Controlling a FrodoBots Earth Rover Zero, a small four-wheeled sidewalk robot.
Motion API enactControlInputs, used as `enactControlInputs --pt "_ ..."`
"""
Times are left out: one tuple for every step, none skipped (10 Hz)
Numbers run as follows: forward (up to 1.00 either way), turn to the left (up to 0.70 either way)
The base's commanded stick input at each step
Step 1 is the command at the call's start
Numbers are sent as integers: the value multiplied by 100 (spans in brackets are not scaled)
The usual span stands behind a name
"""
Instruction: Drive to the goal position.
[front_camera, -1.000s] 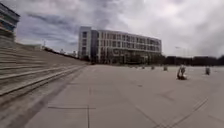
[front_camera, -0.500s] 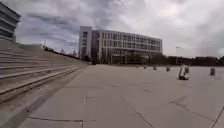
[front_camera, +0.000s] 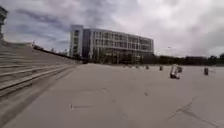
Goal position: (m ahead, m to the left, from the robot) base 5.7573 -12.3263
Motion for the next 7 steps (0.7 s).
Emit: enactControlInputs --pt "70 -34" --pt "70 0" --pt "70 0" --pt "70 0" --pt "70 0" --pt "70 0" --pt "70 0"
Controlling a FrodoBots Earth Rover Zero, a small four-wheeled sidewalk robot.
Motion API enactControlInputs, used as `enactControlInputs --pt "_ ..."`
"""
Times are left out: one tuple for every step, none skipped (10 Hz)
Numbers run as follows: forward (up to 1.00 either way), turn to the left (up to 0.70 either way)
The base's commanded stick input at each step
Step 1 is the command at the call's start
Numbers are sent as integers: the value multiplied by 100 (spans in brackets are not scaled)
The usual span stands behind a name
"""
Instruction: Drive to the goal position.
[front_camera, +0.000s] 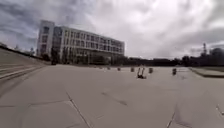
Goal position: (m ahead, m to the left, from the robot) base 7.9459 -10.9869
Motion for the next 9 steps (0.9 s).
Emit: enactControlInputs --pt "70 0" --pt "70 -5" --pt "70 -25" --pt "70 -35" --pt "70 -35" --pt "70 -11" --pt "70 0" --pt "70 0" --pt "70 0"
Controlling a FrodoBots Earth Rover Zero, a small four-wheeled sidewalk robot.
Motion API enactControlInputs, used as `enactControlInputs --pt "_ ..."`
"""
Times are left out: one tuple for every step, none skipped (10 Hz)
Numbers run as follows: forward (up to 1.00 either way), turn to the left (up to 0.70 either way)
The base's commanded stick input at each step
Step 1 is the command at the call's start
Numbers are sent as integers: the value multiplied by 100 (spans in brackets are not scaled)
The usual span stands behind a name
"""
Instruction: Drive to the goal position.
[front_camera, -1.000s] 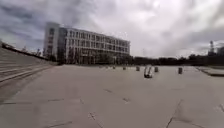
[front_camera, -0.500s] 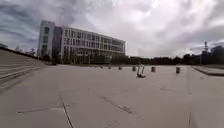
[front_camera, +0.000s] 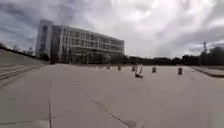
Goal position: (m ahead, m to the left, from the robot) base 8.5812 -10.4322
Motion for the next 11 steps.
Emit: enactControlInputs --pt "70 0" --pt "70 0" --pt "70 0" --pt "70 0" --pt "70 0" --pt "70 0" --pt "70 0" --pt "70 0" --pt "70 0" --pt "70 -1" --pt "70 -24"
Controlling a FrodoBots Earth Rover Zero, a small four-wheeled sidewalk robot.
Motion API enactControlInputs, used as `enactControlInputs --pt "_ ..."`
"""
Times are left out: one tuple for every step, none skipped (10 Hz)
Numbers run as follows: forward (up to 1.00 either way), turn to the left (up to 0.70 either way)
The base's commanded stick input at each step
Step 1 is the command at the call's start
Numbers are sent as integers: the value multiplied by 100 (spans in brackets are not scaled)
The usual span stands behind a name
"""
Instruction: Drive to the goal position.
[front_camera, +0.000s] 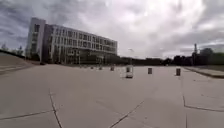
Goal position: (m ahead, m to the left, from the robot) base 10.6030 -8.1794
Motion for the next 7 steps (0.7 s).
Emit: enactControlInputs --pt "70 -35" --pt "70 -35" --pt "70 -35" --pt "70 -35" --pt "70 -35" --pt "70 -35" --pt "70 -35"
